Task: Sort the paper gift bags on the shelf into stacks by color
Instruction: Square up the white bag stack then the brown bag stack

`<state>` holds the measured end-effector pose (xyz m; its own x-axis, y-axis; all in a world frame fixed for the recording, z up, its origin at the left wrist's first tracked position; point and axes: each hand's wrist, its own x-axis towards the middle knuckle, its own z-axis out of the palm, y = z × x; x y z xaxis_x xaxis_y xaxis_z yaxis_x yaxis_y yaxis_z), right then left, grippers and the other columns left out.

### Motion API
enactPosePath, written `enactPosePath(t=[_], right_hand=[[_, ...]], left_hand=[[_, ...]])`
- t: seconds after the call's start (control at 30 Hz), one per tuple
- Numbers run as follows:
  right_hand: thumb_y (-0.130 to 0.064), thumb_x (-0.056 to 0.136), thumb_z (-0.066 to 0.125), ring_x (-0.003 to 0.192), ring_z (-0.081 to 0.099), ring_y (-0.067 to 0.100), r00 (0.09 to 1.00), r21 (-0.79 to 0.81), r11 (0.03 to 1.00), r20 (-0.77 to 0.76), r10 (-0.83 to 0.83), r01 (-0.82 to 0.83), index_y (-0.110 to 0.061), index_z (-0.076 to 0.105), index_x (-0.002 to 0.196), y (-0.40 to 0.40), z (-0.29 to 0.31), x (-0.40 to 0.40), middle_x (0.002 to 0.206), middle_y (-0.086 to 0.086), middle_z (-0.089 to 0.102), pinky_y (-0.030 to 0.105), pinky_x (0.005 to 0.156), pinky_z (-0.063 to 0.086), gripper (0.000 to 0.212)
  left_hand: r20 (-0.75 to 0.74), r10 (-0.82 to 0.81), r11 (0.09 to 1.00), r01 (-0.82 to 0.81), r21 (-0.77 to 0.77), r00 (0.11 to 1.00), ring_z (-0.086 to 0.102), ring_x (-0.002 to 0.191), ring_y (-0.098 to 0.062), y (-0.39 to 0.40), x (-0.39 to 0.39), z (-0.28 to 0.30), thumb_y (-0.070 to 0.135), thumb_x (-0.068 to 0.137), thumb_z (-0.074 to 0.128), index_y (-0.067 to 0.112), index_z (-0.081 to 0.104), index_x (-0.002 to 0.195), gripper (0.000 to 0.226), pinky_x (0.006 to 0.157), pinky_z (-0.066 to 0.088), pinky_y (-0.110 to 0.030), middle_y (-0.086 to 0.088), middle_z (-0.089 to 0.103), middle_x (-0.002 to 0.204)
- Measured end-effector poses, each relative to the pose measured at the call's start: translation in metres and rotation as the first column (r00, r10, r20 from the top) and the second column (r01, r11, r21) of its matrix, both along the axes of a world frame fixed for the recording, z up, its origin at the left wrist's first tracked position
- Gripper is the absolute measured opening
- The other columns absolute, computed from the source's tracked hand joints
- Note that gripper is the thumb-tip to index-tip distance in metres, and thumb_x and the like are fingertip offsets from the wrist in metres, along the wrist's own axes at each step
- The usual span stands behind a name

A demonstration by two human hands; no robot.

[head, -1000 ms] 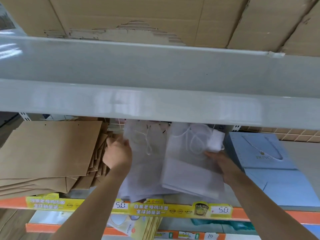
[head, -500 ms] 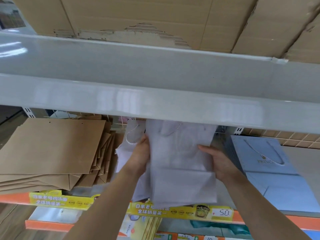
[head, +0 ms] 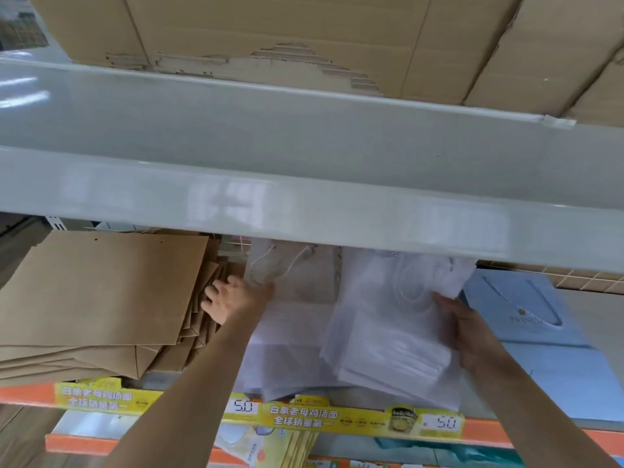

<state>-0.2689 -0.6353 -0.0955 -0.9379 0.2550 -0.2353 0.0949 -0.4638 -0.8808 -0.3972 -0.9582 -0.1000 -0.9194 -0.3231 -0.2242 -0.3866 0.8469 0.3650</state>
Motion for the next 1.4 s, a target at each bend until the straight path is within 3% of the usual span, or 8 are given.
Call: enactPosePath(t=[0.37,0.47,0.53,0.63,0.77,1.03,1.27,1.4], right_hand=[[-0.020,0.085,0.060,0.103,0.068,0.031,0.998,-0.078,0.996,0.053,0.041,-0.037,-0.008,0.066,0.121,-0.005,-0.002,-0.010,0.115,0.015,0.069,0.039,0.076,0.057,0.038],[-0.020,0.086,0.060,0.107,0.065,0.032,0.995,-0.103,0.991,0.037,0.088,-0.084,-0.007,0.061,0.126,-0.019,-0.003,-0.009,0.121,0.016,0.066,0.042,0.080,0.057,0.043],[-0.018,0.086,0.058,0.109,0.064,0.031,0.997,-0.098,0.992,0.007,0.083,-0.082,-0.008,0.061,0.126,-0.026,-0.004,-0.008,0.122,0.015,0.066,0.043,0.085,0.056,0.041],[-0.016,0.088,0.055,0.109,0.065,0.031,0.997,-0.108,0.991,-0.020,0.080,-0.082,-0.010,0.067,0.119,-0.029,-0.004,-0.003,0.121,0.015,0.066,0.042,0.084,0.057,0.034],[-0.021,0.088,0.060,0.106,0.066,0.032,0.998,-0.124,0.992,0.050,0.034,-0.028,-0.009,0.064,0.124,-0.019,-0.004,0.007,0.122,0.016,0.065,0.040,0.076,0.057,0.039],[-0.029,0.083,0.065,0.086,0.072,0.031,0.991,-0.043,0.998,0.128,-0.034,0.040,-0.016,0.068,0.116,0.000,0.001,0.025,0.108,0.014,0.072,0.038,0.065,0.058,0.035],[-0.029,0.079,0.069,0.091,0.071,0.028,0.985,0.002,0.999,0.169,-0.039,0.040,-0.013,0.063,0.125,-0.001,0.003,0.024,0.112,0.013,0.071,0.035,0.067,0.058,0.049],[-0.038,0.078,0.073,0.107,0.065,0.035,0.982,-0.077,0.997,0.185,0.033,-0.019,-0.013,0.063,0.126,-0.011,-0.007,0.022,0.124,0.016,0.065,0.042,0.078,0.056,0.056]], left_hand=[[-0.445,-0.202,0.978,0.159,-0.132,0.872,0.043,0.119,-0.030,0.009,0.016,-0.006,0.030,0.086,0.062,0.016,0.057,0.118,0.035,0.095,0.031,-0.043,-0.009,0.053,0.127],[-0.510,-0.223,0.934,0.332,0.132,0.831,0.055,0.086,-0.029,0.011,0.024,0.001,0.008,0.090,0.050,0.014,0.051,0.098,0.010,0.075,0.037,-0.036,-0.009,0.063,0.097],[-0.483,-0.223,0.796,0.444,0.411,0.847,0.060,0.078,-0.027,0.017,0.028,0.008,0.003,0.093,0.043,0.017,0.044,0.095,0.014,0.063,0.042,-0.031,-0.004,0.068,0.088],[-0.477,-0.239,0.698,0.491,0.521,0.846,0.061,0.078,-0.016,0.030,0.035,0.023,0.000,0.092,0.040,0.021,0.046,0.101,0.024,0.064,0.047,-0.027,0.010,0.073,0.091],[-0.314,-0.186,0.177,0.346,0.921,0.931,0.066,0.059,-0.022,0.049,0.040,0.039,-0.012,0.084,0.047,0.011,0.058,0.092,0.026,0.055,0.053,-0.026,-0.009,0.069,0.078],[-0.190,-0.470,0.336,0.373,0.865,0.862,0.061,0.069,0.000,0.095,0.045,0.029,-0.001,0.091,0.042,0.020,0.066,0.102,0.034,0.058,0.046,-0.007,0.008,0.067,0.080],[0.006,-0.371,0.143,0.051,0.988,0.929,0.060,0.046,-0.012,0.085,0.032,0.036,0.004,0.086,0.044,0.015,0.065,0.070,0.028,0.045,0.045,-0.016,-0.001,0.064,0.053],[0.083,-0.503,0.023,-0.082,0.996,0.860,0.069,0.067,-0.022,0.078,0.039,0.035,0.038,0.075,0.063,0.014,0.079,0.081,0.030,0.061,0.054,-0.025,-0.008,0.073,0.079]])
